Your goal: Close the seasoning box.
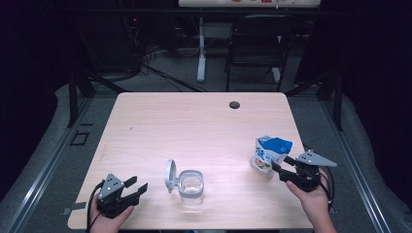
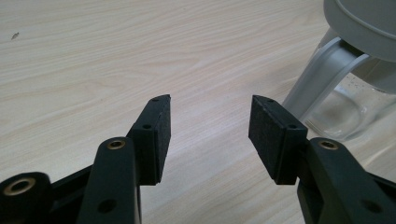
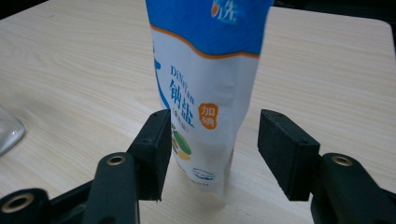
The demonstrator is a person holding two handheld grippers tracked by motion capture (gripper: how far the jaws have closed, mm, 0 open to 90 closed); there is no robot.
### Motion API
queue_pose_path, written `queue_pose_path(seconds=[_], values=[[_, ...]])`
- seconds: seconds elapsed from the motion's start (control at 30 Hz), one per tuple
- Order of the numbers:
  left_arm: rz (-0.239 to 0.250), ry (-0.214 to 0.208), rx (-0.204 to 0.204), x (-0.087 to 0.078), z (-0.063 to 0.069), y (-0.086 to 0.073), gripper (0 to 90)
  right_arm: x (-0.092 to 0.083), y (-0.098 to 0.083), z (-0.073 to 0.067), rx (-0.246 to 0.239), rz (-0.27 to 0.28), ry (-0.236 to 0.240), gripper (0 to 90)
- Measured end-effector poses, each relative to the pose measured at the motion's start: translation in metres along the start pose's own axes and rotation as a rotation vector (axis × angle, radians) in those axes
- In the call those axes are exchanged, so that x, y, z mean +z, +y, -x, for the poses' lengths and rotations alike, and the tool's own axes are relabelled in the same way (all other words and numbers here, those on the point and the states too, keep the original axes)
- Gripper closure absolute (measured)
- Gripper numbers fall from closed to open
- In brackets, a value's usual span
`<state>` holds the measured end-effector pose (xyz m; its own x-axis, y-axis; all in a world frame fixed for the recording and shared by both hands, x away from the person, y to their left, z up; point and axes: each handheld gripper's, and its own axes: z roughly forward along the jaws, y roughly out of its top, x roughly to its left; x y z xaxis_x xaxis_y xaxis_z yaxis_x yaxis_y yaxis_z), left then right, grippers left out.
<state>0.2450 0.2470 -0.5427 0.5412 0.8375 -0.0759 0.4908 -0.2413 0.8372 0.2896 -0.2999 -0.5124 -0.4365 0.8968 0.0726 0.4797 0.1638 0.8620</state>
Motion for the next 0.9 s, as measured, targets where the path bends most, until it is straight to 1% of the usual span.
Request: queue_pose_path(seconds=[0.03,0.17,0.2,0.23,0.33,0.37,0.43,0.5,0.57,0.67,0.77,0.9], values=[[0.000,0.000,0.000,0.000,0.000,0.000,49.8,0.002,-0.001,0.000,-0.009,-0.008,0.001,45.0],[-0.003,0.003,0.001,0.000,0.000,0.000,49.8,0.007,-0.002,-0.001,-0.014,-0.014,0.006,43.2],[-0.004,0.003,0.001,0.000,0.000,0.000,49.8,0.009,-0.002,0.000,0.005,-0.015,0.006,42.1],[-0.004,0.001,0.002,0.001,0.000,0.000,49.8,0.011,-0.003,0.002,0.041,-0.030,0.009,40.4],[-0.007,0.002,0.004,0.001,0.000,0.000,49.8,0.013,-0.004,0.005,0.082,-0.037,0.025,41.1],[-0.007,0.002,0.004,0.001,0.000,0.000,49.8,0.013,-0.004,0.005,0.082,-0.037,0.025,41.1],[-0.009,0.002,0.003,0.001,0.000,0.000,49.8,0.017,-0.004,0.005,0.068,-0.043,0.013,44.4],[-0.009,0.002,0.002,0.001,-0.001,-0.001,49.8,0.019,-0.004,0.004,0.063,-0.052,0.017,45.8],[-0.010,0.002,0.004,0.001,-0.001,-0.001,49.8,0.021,-0.005,0.003,0.062,-0.051,0.024,45.8],[-0.007,-0.001,0.004,0.002,0.000,-0.001,49.9,0.025,-0.005,0.001,0.053,-0.052,0.019,45.1],[-0.007,-0.002,0.005,0.002,0.000,-0.001,49.9,0.028,-0.005,0.000,0.056,-0.043,0.021,45.1],[-0.006,-0.002,0.005,0.001,0.000,-0.001,49.9,0.033,-0.006,-0.004,0.037,-0.042,0.013,41.8]])
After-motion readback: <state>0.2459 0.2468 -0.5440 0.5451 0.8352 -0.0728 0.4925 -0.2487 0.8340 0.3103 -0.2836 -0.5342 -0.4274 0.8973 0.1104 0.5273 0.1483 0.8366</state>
